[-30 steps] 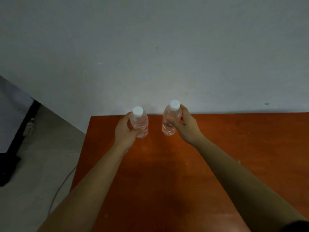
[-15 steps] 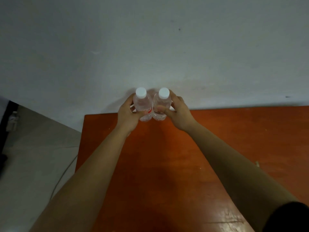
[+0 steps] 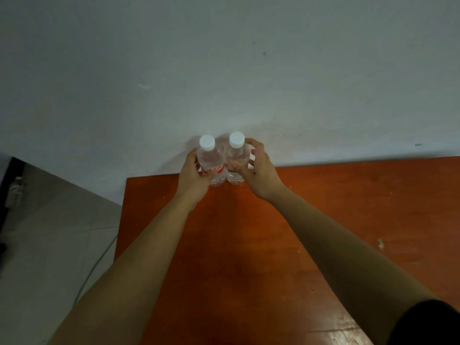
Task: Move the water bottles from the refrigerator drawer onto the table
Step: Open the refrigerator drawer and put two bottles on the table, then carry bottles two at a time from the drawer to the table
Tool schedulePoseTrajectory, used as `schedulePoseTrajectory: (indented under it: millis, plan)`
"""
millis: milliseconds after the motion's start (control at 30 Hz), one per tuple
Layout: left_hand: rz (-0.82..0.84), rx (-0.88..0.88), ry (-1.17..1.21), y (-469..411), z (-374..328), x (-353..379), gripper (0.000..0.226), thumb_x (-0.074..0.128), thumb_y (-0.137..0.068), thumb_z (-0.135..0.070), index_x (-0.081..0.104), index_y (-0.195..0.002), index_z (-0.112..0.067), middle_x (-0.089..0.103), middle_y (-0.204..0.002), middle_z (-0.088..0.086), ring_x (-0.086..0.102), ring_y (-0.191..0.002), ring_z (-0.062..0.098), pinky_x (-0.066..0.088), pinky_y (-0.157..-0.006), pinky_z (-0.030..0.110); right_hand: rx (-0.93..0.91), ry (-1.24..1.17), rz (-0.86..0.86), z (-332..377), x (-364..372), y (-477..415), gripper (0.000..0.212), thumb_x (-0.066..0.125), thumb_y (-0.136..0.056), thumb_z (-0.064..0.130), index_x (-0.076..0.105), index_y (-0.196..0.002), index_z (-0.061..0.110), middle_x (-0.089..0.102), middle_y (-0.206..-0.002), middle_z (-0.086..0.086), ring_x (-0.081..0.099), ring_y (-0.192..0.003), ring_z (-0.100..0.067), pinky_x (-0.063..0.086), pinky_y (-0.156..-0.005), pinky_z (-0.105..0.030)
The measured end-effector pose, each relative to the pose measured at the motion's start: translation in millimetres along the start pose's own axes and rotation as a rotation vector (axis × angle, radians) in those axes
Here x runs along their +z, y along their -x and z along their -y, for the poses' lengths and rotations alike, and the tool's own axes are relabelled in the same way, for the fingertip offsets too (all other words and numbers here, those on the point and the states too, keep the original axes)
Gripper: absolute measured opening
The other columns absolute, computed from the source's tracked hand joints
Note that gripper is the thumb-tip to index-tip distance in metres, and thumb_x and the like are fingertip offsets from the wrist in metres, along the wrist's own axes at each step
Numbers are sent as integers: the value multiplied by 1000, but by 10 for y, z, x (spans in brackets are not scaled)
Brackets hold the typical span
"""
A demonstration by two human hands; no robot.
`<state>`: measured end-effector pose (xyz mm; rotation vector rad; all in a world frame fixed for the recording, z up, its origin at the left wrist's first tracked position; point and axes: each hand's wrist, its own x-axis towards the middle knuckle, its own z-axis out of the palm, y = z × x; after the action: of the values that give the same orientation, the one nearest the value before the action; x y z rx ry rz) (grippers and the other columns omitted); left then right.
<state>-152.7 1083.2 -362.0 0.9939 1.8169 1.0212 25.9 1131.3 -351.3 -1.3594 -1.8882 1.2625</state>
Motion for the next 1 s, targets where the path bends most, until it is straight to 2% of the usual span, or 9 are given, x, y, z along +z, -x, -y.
schedulePoseTrajectory:
  millis: [100, 167, 300, 433, 533, 667, 867, 1000]
  plan:
    - [-25, 43, 26, 155, -213, -67, 74, 72, -90, -25, 32, -151, -35, 38, -156, -6, 39, -142, 19, 39, -111, 51, -38, 178, 32, 79, -200, 206, 76, 54, -95, 56, 13, -156, 34, 25, -160, -9, 36, -141, -29, 37, -107, -40]
    - [-86, 86, -16, 298, -426, -128, 69, 65, -95, -28, 28, -154, -31, 31, -161, -4, 32, -146, 20, 33, -115, 51, -56, 252, -13, 146, -438, 359, 73, 45, -98, 57, 8, -157, 36, 18, -163, -7, 35, -143, -28, 35, -110, -43]
    - [-126, 341, -261, 724, -905, -112, 59, 45, -103, -39, 23, -156, -24, 23, -164, -1, 22, -149, 19, 23, -121, 42, -77, 352, -233, 358, -1009, 754, 68, 33, -101, 59, 7, -158, 33, 12, -165, -4, 27, -148, -25, 36, -112, -50]
    - [-157, 658, -618, 1264, -1386, 240, 64, 19, -102, -56, 18, -158, -24, 7, -167, 4, 6, -153, 23, 13, -123, 46, -128, 556, -489, 509, -1700, 1466, 66, 28, -102, 60, 9, -158, 31, 7, -167, -6, 20, -151, -27, 30, -116, -49]
    - [-197, 840, -751, 1786, -1838, 754, 68, 9, -100, -59, 14, -158, -24, 1, -167, 9, -2, -154, 25, 5, -123, 50, -129, 798, -622, 455, -2285, 2258, 66, 22, -103, 61, 8, -159, 28, 0, -167, -10, 4, -154, -28, 15, -123, -50]
    - [-194, 1007, -814, 2704, -2352, 1679, 67, 15, -101, -58, 8, -159, -25, -5, -166, 11, -6, -153, 28, 4, -122, 55, -3, 1000, -819, 214, -3061, 3606, 67, 17, -103, 62, 6, -159, 28, -5, -167, -11, -8, -153, -28, 4, -124, -52]
    - [48, 1215, -801, 4499, -2627, 3267, 71, 13, -98, -61, -5, -158, -27, -17, -165, 10, -17, -152, 27, 0, -121, 57, 283, 1025, -1045, -336, -3995, 5962, 71, 19, -99, 66, 13, -159, 28, 1, -167, -12, -2, -154, -30, 5, -123, -54]
    - [205, 1364, -705, 5709, -2752, 4214, 71, 16, -99, -59, -7, -158, -28, -20, -164, 10, -19, -151, 26, -2, -121, 57, 450, 1021, -1159, -670, -4421, 7430, 73, 20, -98, 67, 10, -159, 28, -6, -167, -10, -8, -153, -28, -2, -123, -51]
